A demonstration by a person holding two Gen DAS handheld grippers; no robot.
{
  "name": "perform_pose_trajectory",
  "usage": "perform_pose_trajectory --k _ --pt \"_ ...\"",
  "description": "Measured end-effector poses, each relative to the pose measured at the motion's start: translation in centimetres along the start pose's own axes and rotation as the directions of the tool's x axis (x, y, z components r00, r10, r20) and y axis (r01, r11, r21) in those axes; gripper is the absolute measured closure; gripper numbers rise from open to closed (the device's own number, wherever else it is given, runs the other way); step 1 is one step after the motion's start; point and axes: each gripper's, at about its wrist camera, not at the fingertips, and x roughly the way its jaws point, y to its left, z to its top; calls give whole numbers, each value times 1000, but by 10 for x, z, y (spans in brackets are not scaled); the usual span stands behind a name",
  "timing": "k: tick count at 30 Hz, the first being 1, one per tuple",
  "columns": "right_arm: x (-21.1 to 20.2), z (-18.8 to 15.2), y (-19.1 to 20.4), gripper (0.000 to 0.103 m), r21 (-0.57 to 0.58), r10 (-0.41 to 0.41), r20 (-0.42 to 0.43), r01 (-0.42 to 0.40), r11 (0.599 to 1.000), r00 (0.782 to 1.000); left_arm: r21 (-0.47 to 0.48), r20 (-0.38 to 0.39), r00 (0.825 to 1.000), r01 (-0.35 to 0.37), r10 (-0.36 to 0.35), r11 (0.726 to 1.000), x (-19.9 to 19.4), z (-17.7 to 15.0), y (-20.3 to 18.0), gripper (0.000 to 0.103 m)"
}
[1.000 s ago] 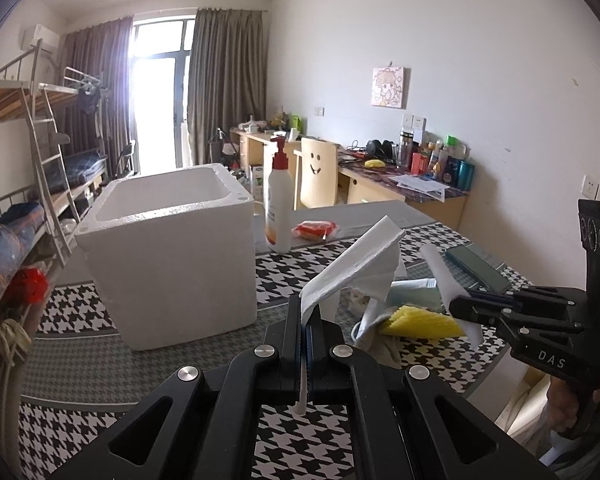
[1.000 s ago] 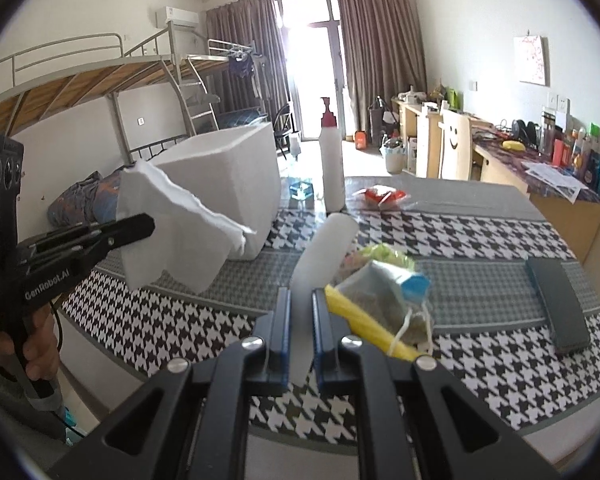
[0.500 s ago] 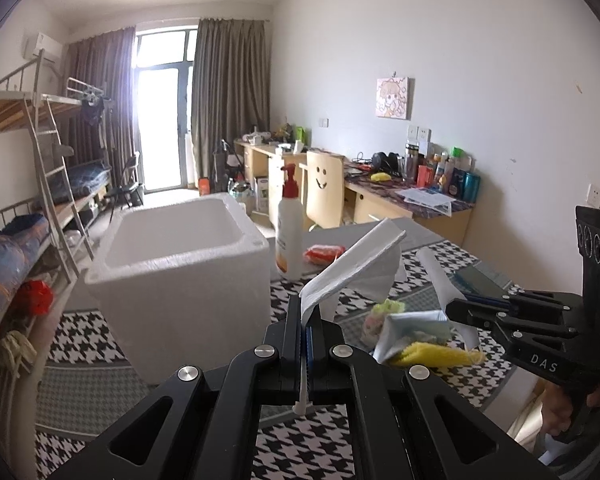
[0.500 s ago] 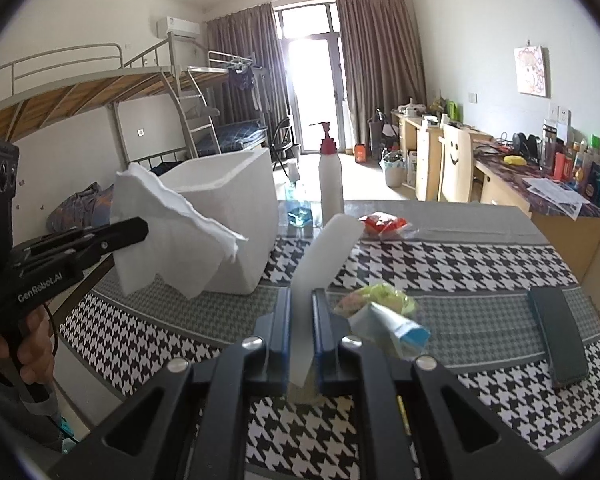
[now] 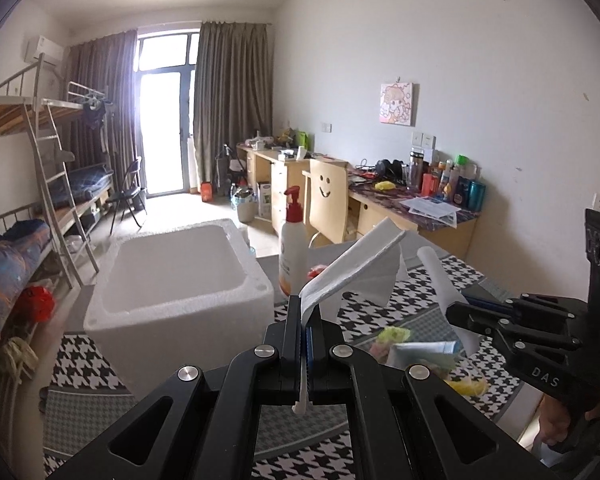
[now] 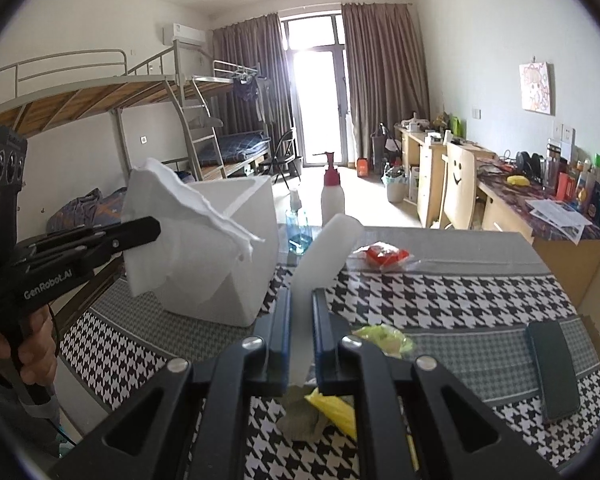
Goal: Organize soft objects
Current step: 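Lift the tissue and strip with both grippers and carry toward the white foam box, then lower the white tissue into the foam box and open the left gripper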
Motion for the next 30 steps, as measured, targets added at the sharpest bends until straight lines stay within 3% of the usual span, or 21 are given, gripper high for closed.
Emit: perform_pose_trajectory --k 24,30 --pt "26 45 7 91 -27 -13 27 14 1000 1000 -37 19 1000 -16 17 999 23 44 28 102" --pt "29 55 10 91 -50 -9 33 11 999 999 -34 59 997 -38 40 999 14 54 31 102"
